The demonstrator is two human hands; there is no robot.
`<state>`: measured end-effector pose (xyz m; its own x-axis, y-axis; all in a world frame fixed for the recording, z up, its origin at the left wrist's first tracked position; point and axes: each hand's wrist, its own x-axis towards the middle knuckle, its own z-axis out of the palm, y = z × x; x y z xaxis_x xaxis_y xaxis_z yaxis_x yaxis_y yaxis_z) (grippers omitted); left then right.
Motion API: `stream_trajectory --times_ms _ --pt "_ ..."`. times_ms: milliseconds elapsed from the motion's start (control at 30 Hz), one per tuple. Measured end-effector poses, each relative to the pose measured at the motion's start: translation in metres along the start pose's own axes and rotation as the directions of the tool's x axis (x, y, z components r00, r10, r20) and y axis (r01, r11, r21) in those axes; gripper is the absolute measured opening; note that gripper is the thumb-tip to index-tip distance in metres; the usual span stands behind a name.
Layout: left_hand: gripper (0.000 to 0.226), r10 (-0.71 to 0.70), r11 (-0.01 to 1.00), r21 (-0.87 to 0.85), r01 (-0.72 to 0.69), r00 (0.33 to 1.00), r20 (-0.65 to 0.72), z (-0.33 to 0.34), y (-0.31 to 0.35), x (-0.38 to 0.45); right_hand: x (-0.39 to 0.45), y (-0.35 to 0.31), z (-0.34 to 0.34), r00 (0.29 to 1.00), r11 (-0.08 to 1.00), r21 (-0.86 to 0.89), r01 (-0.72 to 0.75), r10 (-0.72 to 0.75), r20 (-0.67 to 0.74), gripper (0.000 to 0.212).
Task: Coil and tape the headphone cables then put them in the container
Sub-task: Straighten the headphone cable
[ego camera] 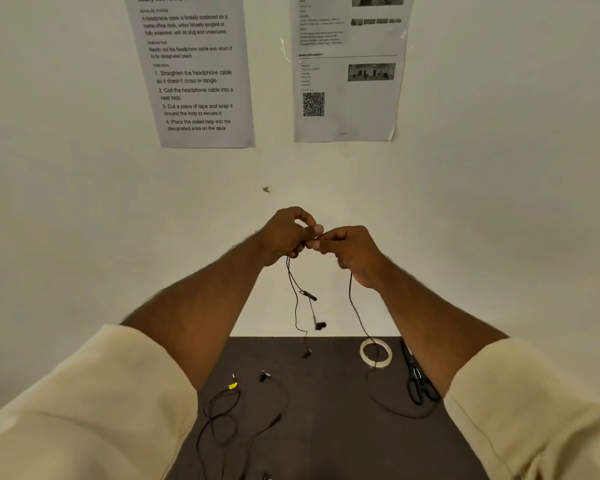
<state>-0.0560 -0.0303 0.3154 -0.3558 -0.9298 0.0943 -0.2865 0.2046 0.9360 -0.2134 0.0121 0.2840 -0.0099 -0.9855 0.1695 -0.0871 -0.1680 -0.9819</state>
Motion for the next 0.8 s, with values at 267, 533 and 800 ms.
stream_trajectory --times_ms 267,533,800 --pt "0.022 -0.045 0.995 0.096 0.037 0.996 0.076 -0.024 0.002 -0.013 0.008 -0.017 -0.021 0.984 0.992 -0.085 0.094 -0.105 -0.140 0.004" --pt "0.023 -0.069 0.971 0.237 0.041 0.992 0.109 -0.045 -0.015 -0.017 0.021 -0.011 -0.043 0.940 0.989 -0.098 0.115 -0.140 -0.310 0.007" --pt "0.024 -0.010 0.980 0.199 -0.008 0.996 0.089 -0.062 -0.025 -0.019 0.028 -0.016 -0.066 0.901 0.985 -0.109 0.133 -0.166 -0.401 0.005"
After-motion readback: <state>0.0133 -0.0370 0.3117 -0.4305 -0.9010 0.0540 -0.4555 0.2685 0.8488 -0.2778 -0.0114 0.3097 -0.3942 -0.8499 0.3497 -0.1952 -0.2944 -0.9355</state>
